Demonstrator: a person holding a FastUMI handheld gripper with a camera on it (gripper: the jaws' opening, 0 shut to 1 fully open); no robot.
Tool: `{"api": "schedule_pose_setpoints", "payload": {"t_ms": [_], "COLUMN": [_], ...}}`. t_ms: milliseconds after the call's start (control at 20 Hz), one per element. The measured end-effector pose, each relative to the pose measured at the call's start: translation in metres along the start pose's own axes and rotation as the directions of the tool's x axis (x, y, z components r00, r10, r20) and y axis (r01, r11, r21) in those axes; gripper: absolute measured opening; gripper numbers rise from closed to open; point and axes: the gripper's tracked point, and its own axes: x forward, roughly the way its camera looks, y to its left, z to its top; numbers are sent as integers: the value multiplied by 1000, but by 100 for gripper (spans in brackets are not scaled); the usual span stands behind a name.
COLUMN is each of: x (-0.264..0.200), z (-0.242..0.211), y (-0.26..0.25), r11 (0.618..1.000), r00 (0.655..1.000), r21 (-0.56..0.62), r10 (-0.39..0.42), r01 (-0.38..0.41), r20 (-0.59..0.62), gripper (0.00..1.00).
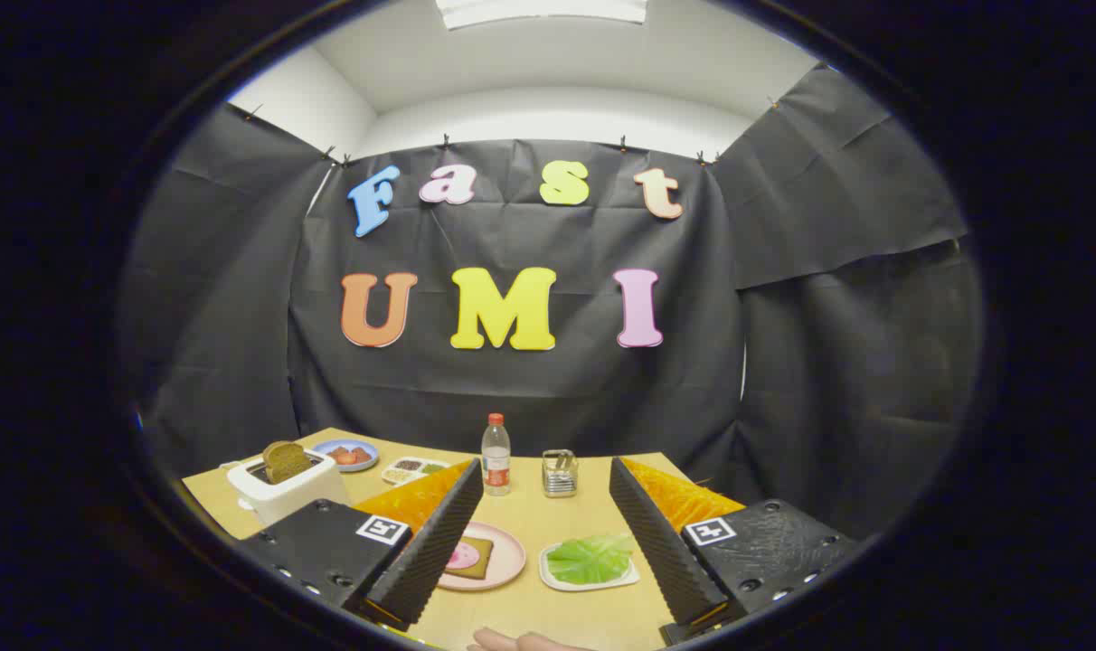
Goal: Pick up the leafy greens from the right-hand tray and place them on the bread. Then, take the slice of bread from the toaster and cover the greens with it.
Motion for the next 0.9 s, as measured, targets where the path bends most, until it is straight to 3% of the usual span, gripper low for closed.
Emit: {"api": "schedule_pose_setpoints", "payload": {"t_ms": [650, 750, 900], "x": [21, 40, 78], "z": [-17, -36, -70], "y": [-21, -35, -72], "r11": [1000, 999, 985], "r00": [999, 995, 970], "r21": [-16, -16, -67], "r10": [-6, -42, -165], "r01": [5, 41, 156], "r20": [-32, -92, -176], "gripper": [95, 95, 95]}}
